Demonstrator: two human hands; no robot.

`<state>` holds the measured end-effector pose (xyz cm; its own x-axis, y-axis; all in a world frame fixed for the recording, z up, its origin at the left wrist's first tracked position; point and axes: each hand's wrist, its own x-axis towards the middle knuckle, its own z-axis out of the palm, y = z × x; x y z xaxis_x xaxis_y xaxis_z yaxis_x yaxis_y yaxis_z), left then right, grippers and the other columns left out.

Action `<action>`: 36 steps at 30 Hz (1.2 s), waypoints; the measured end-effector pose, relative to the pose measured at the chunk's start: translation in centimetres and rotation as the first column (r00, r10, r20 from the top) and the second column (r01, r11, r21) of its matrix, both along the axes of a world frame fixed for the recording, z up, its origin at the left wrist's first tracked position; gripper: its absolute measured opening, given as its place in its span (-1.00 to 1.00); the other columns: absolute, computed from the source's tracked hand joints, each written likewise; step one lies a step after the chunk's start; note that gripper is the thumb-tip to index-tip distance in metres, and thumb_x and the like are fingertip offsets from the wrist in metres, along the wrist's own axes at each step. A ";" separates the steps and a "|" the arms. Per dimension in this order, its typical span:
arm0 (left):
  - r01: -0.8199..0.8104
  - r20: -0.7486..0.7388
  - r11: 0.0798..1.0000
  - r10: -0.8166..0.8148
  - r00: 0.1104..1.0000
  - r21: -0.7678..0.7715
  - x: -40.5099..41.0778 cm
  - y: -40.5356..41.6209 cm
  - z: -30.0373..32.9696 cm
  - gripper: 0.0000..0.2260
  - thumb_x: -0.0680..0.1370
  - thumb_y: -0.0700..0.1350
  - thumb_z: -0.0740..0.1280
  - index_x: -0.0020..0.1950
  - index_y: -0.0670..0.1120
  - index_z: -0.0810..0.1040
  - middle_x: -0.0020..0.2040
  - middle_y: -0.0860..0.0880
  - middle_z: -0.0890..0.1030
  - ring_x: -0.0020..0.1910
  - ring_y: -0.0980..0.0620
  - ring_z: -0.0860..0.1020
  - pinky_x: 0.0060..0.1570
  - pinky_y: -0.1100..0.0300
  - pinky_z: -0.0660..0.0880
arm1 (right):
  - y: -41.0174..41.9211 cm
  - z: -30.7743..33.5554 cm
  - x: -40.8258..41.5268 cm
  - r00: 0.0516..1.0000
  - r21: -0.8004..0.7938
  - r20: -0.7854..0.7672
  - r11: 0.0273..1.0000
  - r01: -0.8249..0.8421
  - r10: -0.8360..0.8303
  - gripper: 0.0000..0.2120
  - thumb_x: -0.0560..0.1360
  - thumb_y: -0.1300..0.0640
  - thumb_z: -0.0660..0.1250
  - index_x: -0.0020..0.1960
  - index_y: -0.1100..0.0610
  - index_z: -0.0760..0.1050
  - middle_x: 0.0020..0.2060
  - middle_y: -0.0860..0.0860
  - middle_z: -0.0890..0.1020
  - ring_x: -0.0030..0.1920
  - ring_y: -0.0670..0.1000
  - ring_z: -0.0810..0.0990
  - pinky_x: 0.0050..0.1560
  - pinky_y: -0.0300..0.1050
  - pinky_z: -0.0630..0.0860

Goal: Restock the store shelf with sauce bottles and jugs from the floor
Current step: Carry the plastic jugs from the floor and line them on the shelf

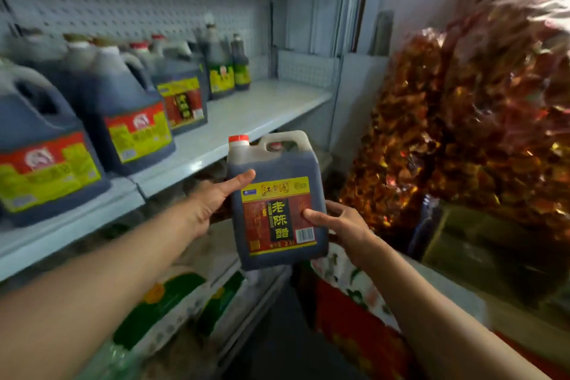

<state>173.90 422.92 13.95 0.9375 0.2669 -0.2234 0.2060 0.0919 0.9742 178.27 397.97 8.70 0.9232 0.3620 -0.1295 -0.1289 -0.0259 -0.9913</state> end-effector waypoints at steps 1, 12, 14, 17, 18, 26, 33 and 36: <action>-0.030 0.012 1.000 0.030 0.999 -0.002 1.7 0.9 1.0 -0.49 0.15 0.12 0.60 -0.03 -0.15 0.67 -0.10 -0.15 0.73 -0.18 -0.09 0.67 -0.03 0.06 0.58 | 1.0 0.9 2.7 0.999 0.013 0.027 0.999 -0.041 0.040 -0.63 0.40 0.15 0.55 0.18 0.18 0.63 -0.07 0.06 0.76 -0.13 0.02 0.75 -0.20 -0.21 0.61; -0.392 0.221 0.909 0.356 0.908 0.144 14.8 9.4 11.7 -0.56 0.22 0.07 0.56 0.02 -0.08 0.64 -0.08 -0.07 0.74 -0.04 -0.07 0.70 0.08 0.07 0.59 | 14.7 9.7 25.9 0.879 0.141 0.162 0.871 -0.471 0.449 -0.57 0.38 0.21 0.53 0.24 0.16 0.58 0.00 0.10 0.75 -0.05 0.11 0.74 -0.19 -0.08 0.65; -0.402 0.241 0.890 0.350 0.905 0.216 15.8 10.6 11.9 -0.51 0.18 0.08 0.56 0.05 -0.04 0.63 -0.03 -0.05 0.73 0.01 -0.05 0.69 0.13 0.05 0.57 | 16.7 9.2 28.2 0.846 0.123 0.199 0.844 -0.522 0.494 -0.47 0.32 0.22 0.55 0.28 0.14 0.56 0.06 0.11 0.74 0.07 0.17 0.72 -0.05 -0.01 0.66; -0.393 0.245 0.864 0.326 0.913 0.315 16.7 12.2 11.1 -0.32 0.10 0.13 0.63 0.19 0.00 0.61 0.03 0.01 0.72 0.05 0.00 0.68 0.16 0.03 0.57 | 19.4 7.1 30.8 0.809 0.105 0.222 0.812 -0.575 0.544 -0.37 0.28 0.25 0.64 0.31 0.17 0.54 0.13 0.16 0.71 0.16 0.23 0.68 0.13 0.12 0.62; -0.399 0.240 0.851 0.331 0.913 0.342 16.7 12.8 10.6 -0.27 0.10 0.13 0.64 0.24 0.01 0.60 0.05 0.02 0.72 0.07 0.01 0.67 0.17 0.03 0.57 | 20.1 6.6 31.3 0.798 0.093 0.233 0.804 -0.587 0.556 -0.35 0.26 0.23 0.66 0.31 0.16 0.55 0.15 0.17 0.70 0.18 0.23 0.67 0.17 0.16 0.61; -0.469 0.176 0.778 0.438 0.882 0.419 17.4 14.3 9.2 -0.50 0.35 -0.21 0.60 0.26 -0.09 0.58 0.16 -0.06 0.68 0.08 0.00 0.64 0.16 0.07 0.55 | 23.7 6.0 34.4 0.701 0.013 0.295 0.731 -0.682 0.649 -0.36 0.29 0.24 0.62 0.34 0.11 0.54 0.20 0.08 0.69 0.26 0.12 0.63 0.23 0.06 0.59; -0.575 0.163 0.560 0.617 0.770 0.597 18.5 14.4 9.2 -0.51 0.34 -0.02 0.62 0.23 -0.05 0.62 0.16 -0.06 0.68 0.11 -0.07 0.63 0.19 -0.06 0.55 | 25.8 5.8 35.8 0.646 0.001 0.299 0.677 -0.736 0.702 -0.37 0.37 0.19 0.56 0.40 0.11 0.48 0.23 0.06 0.67 0.29 0.10 0.60 0.24 0.07 0.58; -0.595 0.167 0.550 0.636 0.753 0.587 18.9 14.3 9.0 -0.50 0.37 -0.02 0.61 0.26 -0.05 0.60 0.17 -0.05 0.67 0.12 -0.07 0.63 0.20 -0.06 0.55 | 26.4 5.8 36.3 0.630 -0.002 0.313 0.663 -0.748 0.711 -0.37 0.37 0.19 0.57 0.41 0.12 0.47 0.24 0.09 0.66 0.29 0.12 0.61 0.24 0.07 0.58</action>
<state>192.82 437.20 22.94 0.4845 0.8641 0.1365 0.3748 -0.3460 0.8601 214.55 424.32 14.47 0.3374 0.9267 0.1654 0.1455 0.1222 -0.9818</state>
